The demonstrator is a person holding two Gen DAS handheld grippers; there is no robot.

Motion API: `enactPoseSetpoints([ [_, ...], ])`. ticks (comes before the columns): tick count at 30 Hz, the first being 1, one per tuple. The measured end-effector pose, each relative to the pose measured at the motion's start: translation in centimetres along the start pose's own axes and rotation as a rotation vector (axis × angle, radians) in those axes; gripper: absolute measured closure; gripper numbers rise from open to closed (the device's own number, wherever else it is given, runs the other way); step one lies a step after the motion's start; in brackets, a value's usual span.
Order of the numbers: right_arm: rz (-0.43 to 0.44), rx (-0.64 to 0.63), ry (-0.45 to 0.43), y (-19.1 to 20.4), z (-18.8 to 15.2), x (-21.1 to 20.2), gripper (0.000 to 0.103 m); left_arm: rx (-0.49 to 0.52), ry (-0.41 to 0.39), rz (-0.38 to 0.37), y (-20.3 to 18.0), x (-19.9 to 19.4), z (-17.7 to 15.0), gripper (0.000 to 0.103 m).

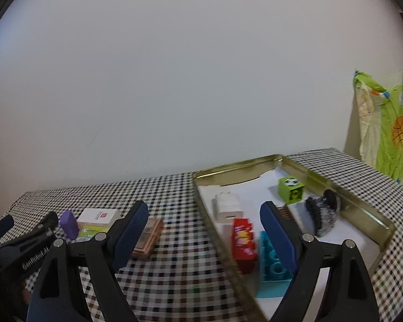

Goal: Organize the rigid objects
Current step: 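Move both tools back from the tray toward the remaining objects, then grasp the copper-framed picture with the right tool while the left tool grasps the purple block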

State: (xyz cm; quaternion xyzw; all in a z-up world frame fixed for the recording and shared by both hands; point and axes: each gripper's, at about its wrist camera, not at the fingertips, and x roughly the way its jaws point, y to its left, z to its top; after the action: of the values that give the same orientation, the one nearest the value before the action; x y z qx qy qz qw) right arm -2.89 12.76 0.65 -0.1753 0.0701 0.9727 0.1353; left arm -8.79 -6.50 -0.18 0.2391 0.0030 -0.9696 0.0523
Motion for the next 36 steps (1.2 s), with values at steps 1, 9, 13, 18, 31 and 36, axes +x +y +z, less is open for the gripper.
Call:
enactPoseSetpoints([
  [1,0.008,-0.004,0.01,0.3,0.0,0.3,0.016,-0.013,0.012,0.008,0.7,0.5,0.2,0.001],
  [9,0.058,-0.037,0.131,3.1,-0.3,3.3,0.016,-0.1,0.095,0.071,4.9,3.5,0.7,0.001],
  [13,0.095,-0.028,0.223,4.0,-0.4,5.6,0.022,-0.154,0.148,0.081,6.6,5.2,0.8,0.001],
  [18,0.132,-0.015,0.358,4.8,-1.1,8.7,0.049,-0.169,0.193,0.084,7.2,7.0,1.1,0.001],
  [31,0.167,-0.024,0.503,7.1,-2.0,13.2,0.049,-0.145,0.216,0.073,7.1,8.5,1.1,0.001],
  [36,0.106,-0.217,0.516,9.5,-2.6,13.0,0.049,-0.094,0.167,0.018,6.0,7.7,1.2,0.001],
])
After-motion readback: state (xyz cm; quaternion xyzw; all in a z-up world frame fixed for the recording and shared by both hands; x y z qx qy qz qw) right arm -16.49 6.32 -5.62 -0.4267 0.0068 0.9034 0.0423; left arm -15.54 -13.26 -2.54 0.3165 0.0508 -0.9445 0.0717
